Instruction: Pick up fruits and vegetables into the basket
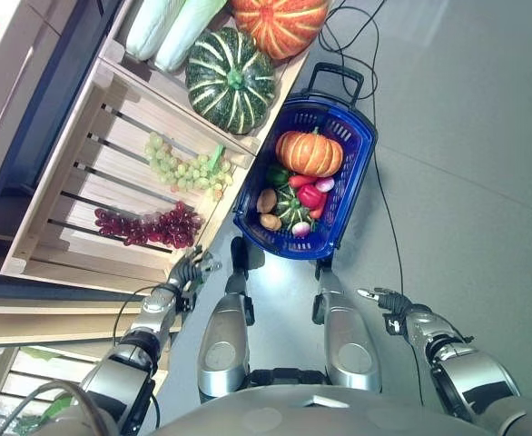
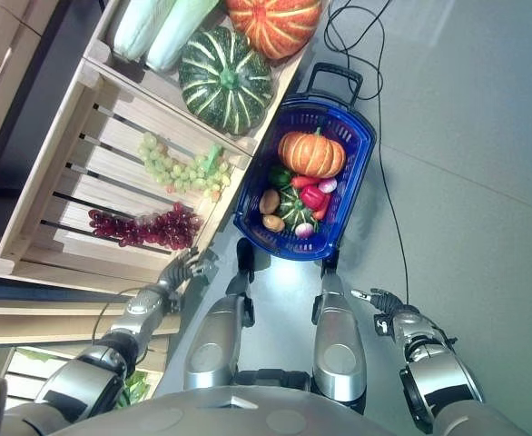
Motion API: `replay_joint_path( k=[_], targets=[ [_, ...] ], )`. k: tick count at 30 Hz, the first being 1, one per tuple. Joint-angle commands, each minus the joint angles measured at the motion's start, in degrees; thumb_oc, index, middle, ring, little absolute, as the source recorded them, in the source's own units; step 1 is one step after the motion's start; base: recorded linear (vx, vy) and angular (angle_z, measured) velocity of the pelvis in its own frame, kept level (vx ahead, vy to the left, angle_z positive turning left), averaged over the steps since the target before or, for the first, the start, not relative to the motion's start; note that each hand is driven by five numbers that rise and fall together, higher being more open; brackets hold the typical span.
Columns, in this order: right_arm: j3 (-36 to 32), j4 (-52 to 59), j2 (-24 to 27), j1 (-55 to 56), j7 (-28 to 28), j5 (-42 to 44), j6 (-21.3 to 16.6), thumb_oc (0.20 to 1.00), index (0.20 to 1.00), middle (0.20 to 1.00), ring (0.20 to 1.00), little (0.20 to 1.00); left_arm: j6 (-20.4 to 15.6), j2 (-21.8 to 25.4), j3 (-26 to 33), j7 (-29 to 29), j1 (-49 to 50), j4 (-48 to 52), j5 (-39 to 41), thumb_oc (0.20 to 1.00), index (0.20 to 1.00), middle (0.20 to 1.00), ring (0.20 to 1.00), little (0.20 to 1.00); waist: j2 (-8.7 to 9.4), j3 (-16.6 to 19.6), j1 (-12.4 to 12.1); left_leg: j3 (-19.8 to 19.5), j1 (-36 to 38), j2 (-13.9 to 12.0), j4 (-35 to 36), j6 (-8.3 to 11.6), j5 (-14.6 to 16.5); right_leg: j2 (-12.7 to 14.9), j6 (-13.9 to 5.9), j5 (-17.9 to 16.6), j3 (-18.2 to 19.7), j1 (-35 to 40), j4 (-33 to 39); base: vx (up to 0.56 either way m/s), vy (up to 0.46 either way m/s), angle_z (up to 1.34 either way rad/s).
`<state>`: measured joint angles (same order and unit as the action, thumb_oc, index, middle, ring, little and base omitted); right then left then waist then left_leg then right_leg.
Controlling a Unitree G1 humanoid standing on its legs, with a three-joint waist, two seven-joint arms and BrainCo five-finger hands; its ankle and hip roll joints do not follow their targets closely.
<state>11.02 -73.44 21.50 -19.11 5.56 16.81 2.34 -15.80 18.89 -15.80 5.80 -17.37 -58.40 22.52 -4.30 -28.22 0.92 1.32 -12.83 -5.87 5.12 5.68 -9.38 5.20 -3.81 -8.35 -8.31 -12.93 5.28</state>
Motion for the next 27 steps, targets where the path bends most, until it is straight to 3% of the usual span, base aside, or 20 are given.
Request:
replay_joint_path(
  k=[1, 4, 7, 9, 10, 11, 14, 17, 18, 19, 23, 27],
  targets=[
    [1.2, -0.1, 1.8, -0.8, -1.1, 3.5, 0.3, 1.000, 1.000, 1.000, 1.000, 1.000, -6.0, 3.0, -1.8, -1.1, -3.1, 3.3, 4.7, 1.000, 1.000, 1.000, 1.000, 1.000, 1.13, -0.8, -1.2, -1.8, -3.3, 3.9, -1.3, -2.77, 3.3, 0.6, -0.40, 5.7, 0.6, -4.6, -9.1, -0.08, -0.008, -0.04],
    [1.0, 0.0, 2.2, -0.9, -1.3, 4.3, 0.0, 1.000, 1.000, 1.000, 1.000, 1.000, -7.9, 4.0, -2.2, -2.6, -4.1, 7.6, 6.2, 1.000, 1.000, 1.000, 1.000, 1.000, 1.20, -1.6, -1.5, -2.2, -5.2, 4.3, -4.4, -2.93, 4.1, 0.6, -0.07, 6.4, 0.3, -5.9, -11.2, -0.05, -0.023, -0.03],
    [0.8, -0.1, 2.7, -0.7, -1.4, 6.3, -0.9, 1.000, 1.000, 1.000, 1.000, 1.000, -11.7, 7.2, -2.8, -8.1, -5.7, 16.2, 6.1, 1.000, 1.000, 1.000, 1.000, 1.000, 1.52, -1.6, -2.1, -2.9, -10.2, 5.2, -10.5, -3.22, 5.8, 0.6, 0.48, 7.6, -0.1, -9.7, -15.2, -0.07, -0.050, 0.04],
    [0.4, -0.1, 2.7, -0.1, -1.3, 7.2, -1.6, 1.000, 1.000, 1.000, 1.000, 1.000, -14.0, 9.1, -2.0, -14.0, -7.1, 20.0, 2.5, 1.000, 1.000, 1.000, 1.000, 1.000, 1.79, -1.6, -2.4, -3.2, -13.3, 5.6, -14.3, -3.46, 6.8, 0.8, 0.62, 8.4, -0.2, -12.3, -18.3, -0.05, -0.068, 0.06],
    [0.3, 0.1, 2.6, 0.1, -1.5, 8.0, -1.7, 1.000, 1.000, 1.000, 1.000, 1.000, -15.0, 10.5, -0.9, -19.8, -8.6, 22.2, -2.0, 1.000, 1.000, 1.000, 1.000, 1.000, 2.04, -1.6, -2.5, -3.4, -15.3, 5.8, -16.3, -3.67, 7.3, 0.8, 0.71, 9.0, -0.2, -14.1, -20.3, -0.05, -0.075, 0.17],
    [0.4, 0.2, 2.4, 0.3, -1.6, 8.5, -1.9, 1.000, 1.000, 1.000, 1.000, 1.000, -14.5, 11.6, -0.1, -25.8, -9.8, 24.0, -7.4, 1.000, 1.000, 1.000, 1.000, 1.000, 2.31, -1.6, -2.7, -3.6, -17.0, 6.0, -18.2, -3.91, 7.9, 0.7, 0.86, 9.6, 0.1, -15.8, -22.3, -0.04, -0.069, 0.22],
    [0.7, 0.4, 1.6, 0.4, -2.0, 9.1, -1.7, 1.000, 1.000, 1.000, 1.000, 1.000, -11.8, 13.3, 1.5, -36.8, -12.5, 25.3, -19.1, 1.000, 1.000, 1.000, 1.000, 1.000, 2.88, -1.6, -2.8, -3.8, -19.4, 6.3, -20.7, -4.30, 8.7, 0.4, 1.14, 10.6, 0.5, -18.3, -25.2, -0.02, -0.052, 0.18],
    [1.4, 0.5, 1.0, 0.1, -2.0, 9.5, -1.5, 1.000, 1.000, 1.000, 1.000, 1.000, -6.9, 15.4, 1.7, -44.5, -16.1, 23.9, -29.6, 1.000, 1.000, 1.000, 1.000, 1.000, 3.67, -1.6, -2.7, -4.0, -21.0, 6.3, -22.2, -4.50, 9.1, 0.0, 1.40, 11.1, 0.9, -20.2, -27.4, 0.00, -0.031, 0.07],
    [1.4, 0.5, 1.0, 0.1, -2.0, 9.5, -1.5, 1.000, 1.000, 1.000, 1.000, 1.000, -6.9, 15.3, 1.7, -44.6, -16.1, 23.9, -29.6, 1.000, 1.000, 1.000, 1.000, 1.000, 3.68, -1.6, -2.7, -4.0, -21.0, 6.3, -22.2, -4.51, 9.1, 0.0, 1.40, 11.2, 0.9, -20.3, -27.4, 0.00, -0.006, 0.06],
    [1.6, 0.6, 1.1, 0.0, -1.8, 9.5, -1.4, 1.000, 1.000, 1.000, 1.000, 1.000, -3.8, 16.8, 0.7, -48.5, -17.6, 22.4, -36.3, 1.000, 1.000, 1.000, 1.000, 1.000, 3.93, -1.6, -2.5, -3.9, -21.5, 6.3, -22.7, -4.61, 9.2, -0.2, 1.45, 11.4, 1.0, -20.9, -28.2, -0.01, 0.002, 0.04],
    [2.2, 1.0, 1.6, -0.7, -1.5, 8.9, -1.2, 1.000, 1.000, 1.000, 1.000, 1.000, 2.1, 20.3, -3.1, -53.2, -20.4, 17.0, -48.3, 1.000, 1.000, 1.000, 1.000, 1.000, 4.17, -1.6, -1.8, -3.5, -22.5, 6.0, -23.2, -4.53, 9.1, -0.4, 1.67, 11.4, 1.2, -22.1, -28.8, -0.01, 0.034, 0.00],
    [2.5, 1.0, 2.4, -1.2, -1.3, 8.2, -1.4, 1.000, 1.000, 1.000, 1.000, 1.000, 3.8, 21.8, -5.8, -54.0, -21.0, 11.4, -53.4, 1.000, 1.000, 1.000, 1.000, 1.000, 3.97, -1.6, -1.2, -3.0, -23.4, 5.7, -23.7, -4.32, 9.0, -0.5, 1.75, 11.4, 1.3, -23.1, -29.1, -0.01, 0.046, 0.01]
  ],
)
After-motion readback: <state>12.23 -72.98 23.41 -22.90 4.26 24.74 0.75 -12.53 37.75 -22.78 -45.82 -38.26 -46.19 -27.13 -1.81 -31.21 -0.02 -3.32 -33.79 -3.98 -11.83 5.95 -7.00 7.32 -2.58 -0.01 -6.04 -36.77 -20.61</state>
